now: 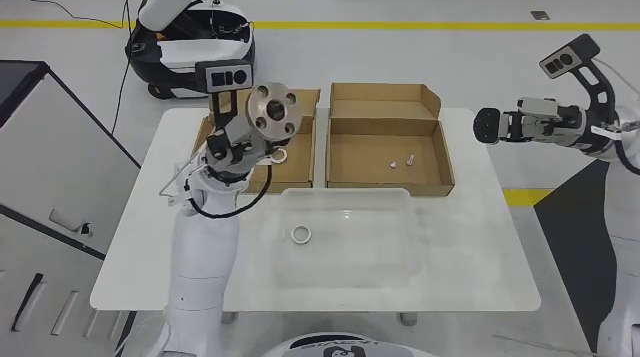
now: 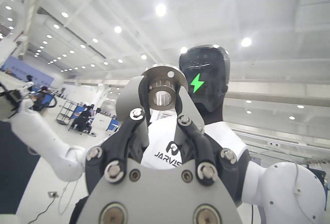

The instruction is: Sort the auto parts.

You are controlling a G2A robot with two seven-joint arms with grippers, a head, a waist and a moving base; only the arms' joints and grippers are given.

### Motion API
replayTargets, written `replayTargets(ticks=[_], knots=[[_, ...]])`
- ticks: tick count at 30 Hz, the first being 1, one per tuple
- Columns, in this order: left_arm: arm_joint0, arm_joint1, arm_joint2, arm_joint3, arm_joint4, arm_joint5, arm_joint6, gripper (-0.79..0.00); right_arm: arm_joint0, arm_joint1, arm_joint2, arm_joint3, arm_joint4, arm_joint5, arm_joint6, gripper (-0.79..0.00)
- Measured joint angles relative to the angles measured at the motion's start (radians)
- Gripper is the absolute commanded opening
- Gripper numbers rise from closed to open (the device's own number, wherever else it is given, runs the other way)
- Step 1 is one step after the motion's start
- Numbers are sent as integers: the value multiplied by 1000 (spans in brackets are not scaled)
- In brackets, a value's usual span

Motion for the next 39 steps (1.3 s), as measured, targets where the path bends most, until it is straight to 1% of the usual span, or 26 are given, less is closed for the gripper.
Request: replayTargets(ticks=[3, 7, 12, 15, 19, 24, 29, 39], knots=[[5, 11, -24, 11, 62, 18, -4, -785, 0, 0, 0, 0, 0, 0, 0, 0], [12, 31, -66, 25, 192, 42, -21, -785, 0, 0, 0, 0, 0, 0, 0, 0], [-3, 56, -111, 24, 365, 9, -77, -785, 0, 0, 0, 0, 0, 0, 0, 0], [-22, 70, -130, 31, 408, -8, -89, -785, 0, 0, 0, 0, 0, 0, 0, 0], [-57, 89, -155, 44, 571, -9, -91, -785, 0, 0, 0, 0, 0, 0, 0, 0], [-105, 111, -178, 71, 746, 21, -72, -785, 0, 0, 0, 0, 0, 0, 0, 0], [-129, 129, -185, 108, 825, 69, -30, -785, 0, 0, 0, 0, 0, 0, 0, 0], [-127, 131, -181, 107, 819, 72, -17, -785, 0, 0, 0, 0, 0, 0, 0, 0]])
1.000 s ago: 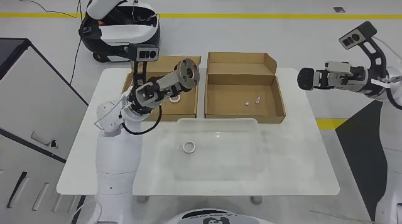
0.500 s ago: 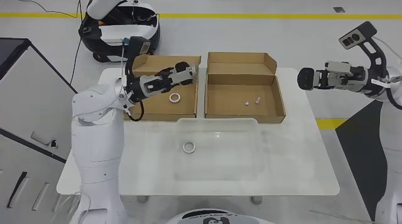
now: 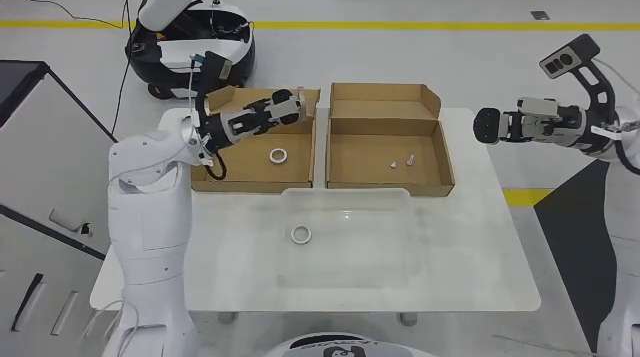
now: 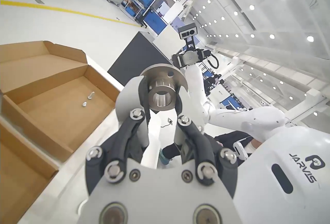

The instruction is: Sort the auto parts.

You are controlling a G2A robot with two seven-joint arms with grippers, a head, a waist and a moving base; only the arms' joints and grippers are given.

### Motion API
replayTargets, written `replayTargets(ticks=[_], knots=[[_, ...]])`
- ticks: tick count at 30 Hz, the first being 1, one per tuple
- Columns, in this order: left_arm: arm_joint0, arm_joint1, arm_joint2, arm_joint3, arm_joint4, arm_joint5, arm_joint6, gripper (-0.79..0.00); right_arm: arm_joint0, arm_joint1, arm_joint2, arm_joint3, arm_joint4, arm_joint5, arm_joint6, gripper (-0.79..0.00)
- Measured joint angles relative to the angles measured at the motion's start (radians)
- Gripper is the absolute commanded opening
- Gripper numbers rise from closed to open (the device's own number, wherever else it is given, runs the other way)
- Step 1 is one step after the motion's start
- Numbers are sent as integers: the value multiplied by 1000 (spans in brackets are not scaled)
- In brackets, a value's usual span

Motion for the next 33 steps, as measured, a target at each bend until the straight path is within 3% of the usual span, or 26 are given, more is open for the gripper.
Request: replayTargets(ticks=[5, 13, 24, 33], knots=[[6, 15, 34, -36, 155, 99, 45, -785, 0, 0, 0, 0, 0, 0, 0, 0], [-25, 38, 104, 24, 432, 304, 63, -785, 0, 0, 0, 0, 0, 0, 0, 0], [-71, 70, 140, 73, 651, 421, 35, -785, 0, 0, 0, 0, 0, 0, 0, 0], [-117, 93, 209, 158, 974, 528, 22, -785, 0, 0, 0, 0, 0, 0, 0, 0]])
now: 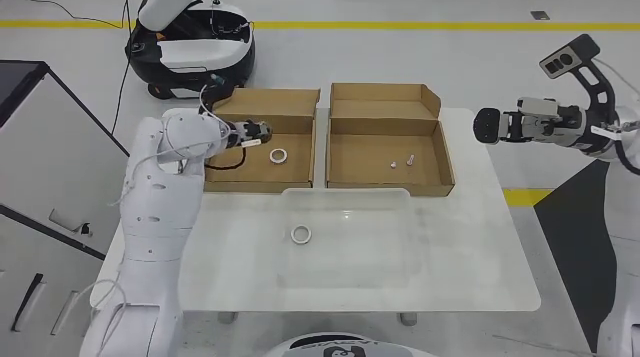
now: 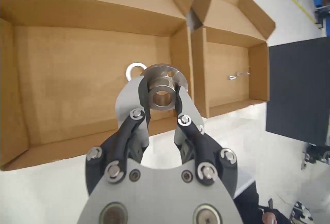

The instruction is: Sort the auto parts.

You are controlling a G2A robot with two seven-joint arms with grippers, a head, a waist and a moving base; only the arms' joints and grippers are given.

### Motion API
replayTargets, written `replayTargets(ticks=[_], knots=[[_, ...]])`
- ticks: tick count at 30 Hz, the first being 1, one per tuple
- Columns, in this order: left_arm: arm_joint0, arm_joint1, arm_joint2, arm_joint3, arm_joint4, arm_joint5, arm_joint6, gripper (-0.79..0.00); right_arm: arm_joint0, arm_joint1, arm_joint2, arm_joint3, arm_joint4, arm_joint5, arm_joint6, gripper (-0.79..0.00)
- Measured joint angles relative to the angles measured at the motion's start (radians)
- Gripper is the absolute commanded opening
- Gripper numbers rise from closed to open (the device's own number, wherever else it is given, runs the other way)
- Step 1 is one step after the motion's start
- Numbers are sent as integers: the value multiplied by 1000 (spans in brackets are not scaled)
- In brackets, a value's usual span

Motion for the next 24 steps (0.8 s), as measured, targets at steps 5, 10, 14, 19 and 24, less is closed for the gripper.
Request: replayTargets(ticks=[5, 10, 14, 19, 24], knots=[[-20, 0, 56, 54, 88, 43, 8, -785, 0, 0, 0, 0, 0, 0, 0, 0], [-45, -1, 105, 116, 155, 74, 17, -785, 0, 0, 0, 0, 0, 0, 0, 0], [-65, -4, 132, 166, 182, 88, 21, -785, 0, 0, 0, 0, 0, 0, 0, 0], [-84, -7, 161, 231, 208, 100, 33, -785, 0, 0, 0, 0, 0, 0, 0, 0], [-101, -11, 183, 286, 225, 111, 52, -785, 0, 0, 0, 0, 0, 0, 0, 0]])
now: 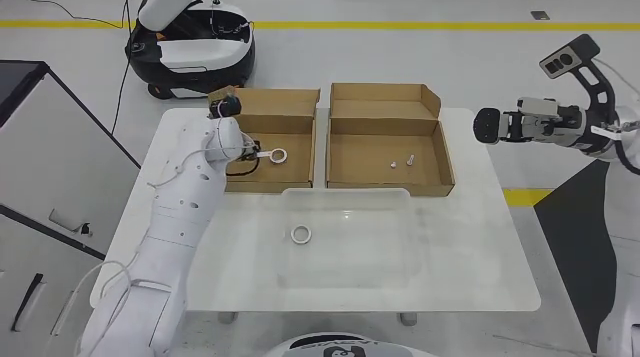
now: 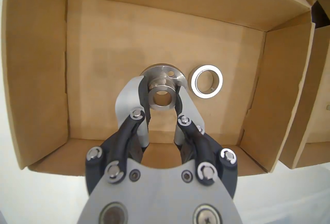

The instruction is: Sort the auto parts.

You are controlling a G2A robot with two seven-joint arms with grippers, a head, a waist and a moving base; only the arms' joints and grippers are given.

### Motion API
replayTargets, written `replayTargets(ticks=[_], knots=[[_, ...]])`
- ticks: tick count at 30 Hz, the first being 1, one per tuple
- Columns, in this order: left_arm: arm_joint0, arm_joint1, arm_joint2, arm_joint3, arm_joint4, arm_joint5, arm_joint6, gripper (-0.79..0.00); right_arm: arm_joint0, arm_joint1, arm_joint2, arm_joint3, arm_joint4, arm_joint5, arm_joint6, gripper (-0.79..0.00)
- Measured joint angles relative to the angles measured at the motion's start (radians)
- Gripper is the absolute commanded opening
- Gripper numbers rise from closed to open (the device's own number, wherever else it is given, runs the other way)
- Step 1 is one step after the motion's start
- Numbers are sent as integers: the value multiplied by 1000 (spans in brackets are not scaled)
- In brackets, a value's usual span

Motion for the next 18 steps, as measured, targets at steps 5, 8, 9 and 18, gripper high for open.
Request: replayTargets(ticks=[5, 8, 9, 18], knots=[[-17, -4, 22, 48, 19, 15, 6, -785, 0, 0, 0, 0, 0, 0, 0, 0], [-25, -7, 32, 72, 21, 19, 13, -785, 0, 0, 0, 0, 0, 0, 0, 0], [-26, -8, 34, 78, 21, 20, 15, -785, 0, 0, 0, 0, 0, 0, 0, 0], [-44, -13, 51, 133, 37, 36, 34, -763, 0, 0, 0, 0, 0, 0, 0, 0]])
